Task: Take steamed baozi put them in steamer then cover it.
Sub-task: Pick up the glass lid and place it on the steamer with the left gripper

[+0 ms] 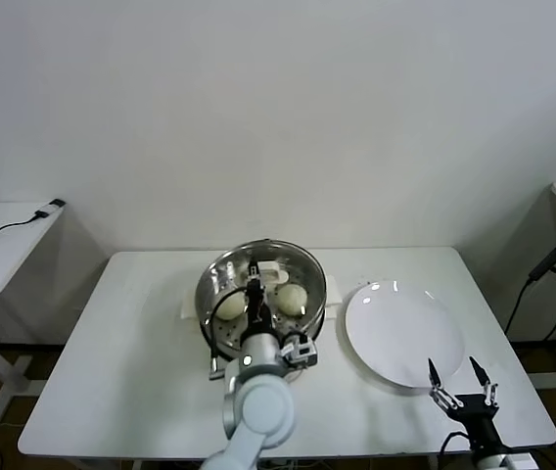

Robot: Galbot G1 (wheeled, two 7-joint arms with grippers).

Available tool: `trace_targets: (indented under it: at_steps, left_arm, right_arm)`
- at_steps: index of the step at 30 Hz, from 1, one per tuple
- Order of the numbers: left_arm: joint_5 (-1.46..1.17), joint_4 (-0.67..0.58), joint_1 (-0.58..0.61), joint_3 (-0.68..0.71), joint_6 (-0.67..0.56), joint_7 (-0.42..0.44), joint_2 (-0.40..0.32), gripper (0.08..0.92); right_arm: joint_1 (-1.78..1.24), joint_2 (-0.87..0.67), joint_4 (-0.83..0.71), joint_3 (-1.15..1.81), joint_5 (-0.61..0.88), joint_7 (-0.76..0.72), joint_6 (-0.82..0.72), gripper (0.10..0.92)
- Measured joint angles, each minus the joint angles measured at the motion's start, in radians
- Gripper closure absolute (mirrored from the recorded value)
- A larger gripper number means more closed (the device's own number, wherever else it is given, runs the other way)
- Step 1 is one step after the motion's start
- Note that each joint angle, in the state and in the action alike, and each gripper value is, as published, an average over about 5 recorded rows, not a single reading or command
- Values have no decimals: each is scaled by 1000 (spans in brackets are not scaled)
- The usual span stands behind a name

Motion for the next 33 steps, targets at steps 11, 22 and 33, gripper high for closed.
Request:
trace_targets:
  at_steps: [11,22,33]
  left_arm:
    - [-13,36,-3,-3,4,-34,5,863]
    - [-30,71,-1,-9,11,-81,8,863]
    - [-38,96,6,-16,-1,-135,8,863]
  right_arm:
    - [-11,6,6,4,-3,-2,8,203]
    - [-18,16,9,7,-8,-4,21,203]
    - [-18,22,4,7,-18,2,35,203]
